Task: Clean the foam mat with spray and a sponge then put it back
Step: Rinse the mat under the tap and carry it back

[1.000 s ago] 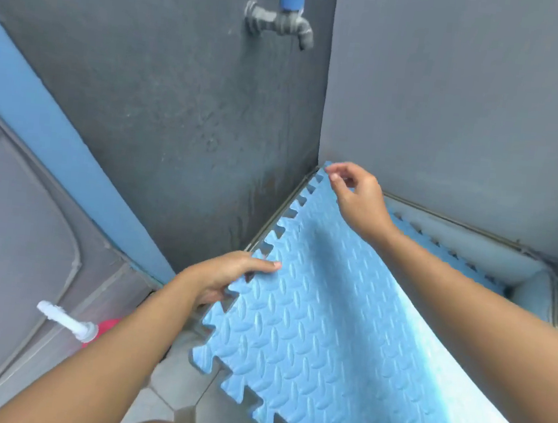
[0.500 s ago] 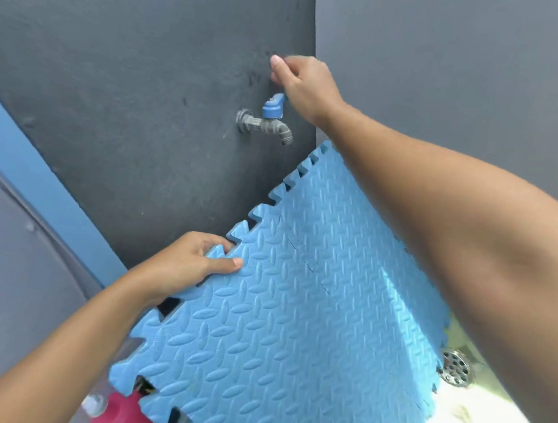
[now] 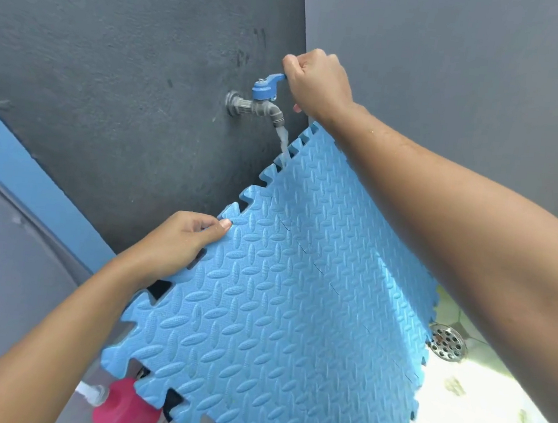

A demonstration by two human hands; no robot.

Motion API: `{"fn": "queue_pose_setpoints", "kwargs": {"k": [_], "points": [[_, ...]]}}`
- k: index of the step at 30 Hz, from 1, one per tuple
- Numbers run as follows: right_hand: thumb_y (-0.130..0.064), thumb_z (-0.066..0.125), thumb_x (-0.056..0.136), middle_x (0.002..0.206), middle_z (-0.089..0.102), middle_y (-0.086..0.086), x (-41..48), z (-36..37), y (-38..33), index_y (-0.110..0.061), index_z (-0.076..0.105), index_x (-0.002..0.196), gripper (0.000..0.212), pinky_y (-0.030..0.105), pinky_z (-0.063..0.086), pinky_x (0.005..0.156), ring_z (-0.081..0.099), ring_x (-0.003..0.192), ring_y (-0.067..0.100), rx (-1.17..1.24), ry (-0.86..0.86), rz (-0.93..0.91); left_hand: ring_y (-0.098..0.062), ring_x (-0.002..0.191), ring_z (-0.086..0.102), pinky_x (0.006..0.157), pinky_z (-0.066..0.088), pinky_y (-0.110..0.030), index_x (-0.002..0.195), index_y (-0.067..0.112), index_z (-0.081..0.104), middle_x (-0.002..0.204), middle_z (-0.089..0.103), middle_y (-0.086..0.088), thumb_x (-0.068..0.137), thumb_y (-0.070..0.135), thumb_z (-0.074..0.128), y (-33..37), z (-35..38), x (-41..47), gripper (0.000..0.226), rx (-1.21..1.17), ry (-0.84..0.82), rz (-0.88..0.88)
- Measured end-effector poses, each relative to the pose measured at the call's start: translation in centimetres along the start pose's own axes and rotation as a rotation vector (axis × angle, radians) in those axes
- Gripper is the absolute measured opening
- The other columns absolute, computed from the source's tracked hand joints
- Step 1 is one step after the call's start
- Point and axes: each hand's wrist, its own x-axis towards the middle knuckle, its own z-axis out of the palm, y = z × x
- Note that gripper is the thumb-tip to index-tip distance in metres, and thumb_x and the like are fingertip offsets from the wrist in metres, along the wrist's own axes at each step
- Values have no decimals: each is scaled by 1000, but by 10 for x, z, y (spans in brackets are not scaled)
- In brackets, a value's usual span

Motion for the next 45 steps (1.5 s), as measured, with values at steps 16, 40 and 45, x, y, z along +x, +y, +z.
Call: {"fn": "queue_pose_setpoints", "kwargs": {"k": [16, 40, 45], "points": [[-43, 33, 107, 159, 41, 0, -87, 70, 66, -14, 39, 154, 55, 35, 22, 122, 33, 148, 17, 445, 69, 342, -23, 76, 50, 70, 51, -36, 108, -3, 68, 72, 70, 30, 107, 30, 47, 16, 6, 7, 39, 104, 170, -107], [-51, 26, 105, 168, -12, 11, -247, 127, -29, -4, -3, 159, 77, 39, -13, 125, -18, 154, 20, 247, -93, 260, -11, 85, 68, 63, 53, -29, 114, 20, 73, 100, 79, 1, 103, 64, 35, 31, 8, 12, 60, -117, 244, -233], [-48, 34, 104, 168, -2, 18, -332, 139, -68, 3, 9, 158, 78, 46, 1, 127, -9, 156, 27, 160, -36, 17, -12, 95, 72, 74, 54, -37, 105, 21, 74, 93, 82, 4, 103, 68, 25, 26, 10, 12, 67, -114, 204, -233]]}}
